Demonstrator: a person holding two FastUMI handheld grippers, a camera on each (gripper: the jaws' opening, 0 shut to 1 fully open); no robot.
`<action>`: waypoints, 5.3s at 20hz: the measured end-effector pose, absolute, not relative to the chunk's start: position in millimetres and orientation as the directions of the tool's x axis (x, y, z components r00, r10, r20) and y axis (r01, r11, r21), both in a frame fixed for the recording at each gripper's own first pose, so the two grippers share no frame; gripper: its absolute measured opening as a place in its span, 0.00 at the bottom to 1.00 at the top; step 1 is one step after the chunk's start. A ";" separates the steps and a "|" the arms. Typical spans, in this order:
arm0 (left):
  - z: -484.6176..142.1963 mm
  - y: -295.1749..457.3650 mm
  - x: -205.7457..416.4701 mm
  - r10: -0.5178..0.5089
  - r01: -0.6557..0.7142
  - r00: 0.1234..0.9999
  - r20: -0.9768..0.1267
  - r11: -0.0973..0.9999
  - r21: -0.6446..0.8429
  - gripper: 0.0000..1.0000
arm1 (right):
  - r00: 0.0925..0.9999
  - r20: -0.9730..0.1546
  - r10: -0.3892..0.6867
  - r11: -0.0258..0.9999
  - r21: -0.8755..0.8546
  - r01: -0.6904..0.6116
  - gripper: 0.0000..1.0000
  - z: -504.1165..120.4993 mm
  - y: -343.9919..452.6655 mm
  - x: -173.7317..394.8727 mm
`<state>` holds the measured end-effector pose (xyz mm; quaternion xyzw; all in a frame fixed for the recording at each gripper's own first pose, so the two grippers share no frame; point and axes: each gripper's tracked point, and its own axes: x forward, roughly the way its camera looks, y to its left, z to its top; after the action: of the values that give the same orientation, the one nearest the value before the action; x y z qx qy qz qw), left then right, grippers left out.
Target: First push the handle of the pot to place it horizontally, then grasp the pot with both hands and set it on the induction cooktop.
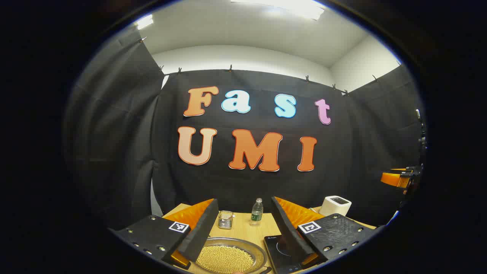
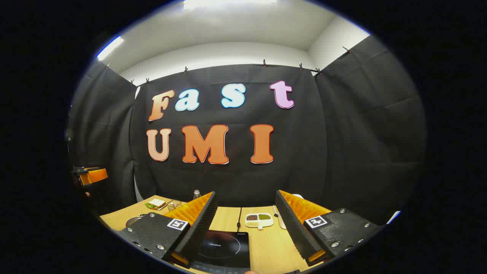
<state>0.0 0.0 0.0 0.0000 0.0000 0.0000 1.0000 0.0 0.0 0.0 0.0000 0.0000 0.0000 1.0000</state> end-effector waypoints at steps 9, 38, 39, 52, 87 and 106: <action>-1.1 1.0 -0.9 0.004 -0.004 1.000 -0.010 1.000 -0.003 0.89 | 1.000 0.013 -0.006 1.000 -0.001 0.006 0.96 0.9 -4.0 -2.1; -29.8 -18.5 -3.2 -0.073 0.076 0.996 -0.043 0.994 0.076 0.44 | 1.000 -0.004 0.016 1.000 0.018 -0.016 0.96 -14.6 -1.9 -2.2; -29.4 -19.5 -3.3 -0.077 0.080 0.996 -0.035 0.994 0.078 0.35 | 1.000 -0.006 0.020 1.000 0.019 -0.020 0.96 -16.0 -1.1 -2.0; -134.6 -23.7 -34.5 -0.158 0.168 0.960 -0.232 0.986 0.021 0.02 | 0.998 -0.045 0.036 0.999 0.020 -0.035 0.96 -35.6 11.5 2.2; -354.7 -37.3 -99.8 -0.251 0.224 0.699 -0.670 0.966 -0.127 0.02 | 0.996 -0.066 0.053 0.999 0.009 -0.053 0.96 -55.6 39.9 16.3; -360.0 -76.7 -30.2 -0.272 0.206 0.696 -0.664 0.962 -0.178 0.02 | 0.994 -0.105 0.021 1.000 0.022 -0.018 1.00 -81.5 1.1 30.2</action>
<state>-30.2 -76.7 -360.0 -0.0450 0.3672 -0.1301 0.9199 30.2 1.1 -81.5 0.0103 0.0528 0.0098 0.9985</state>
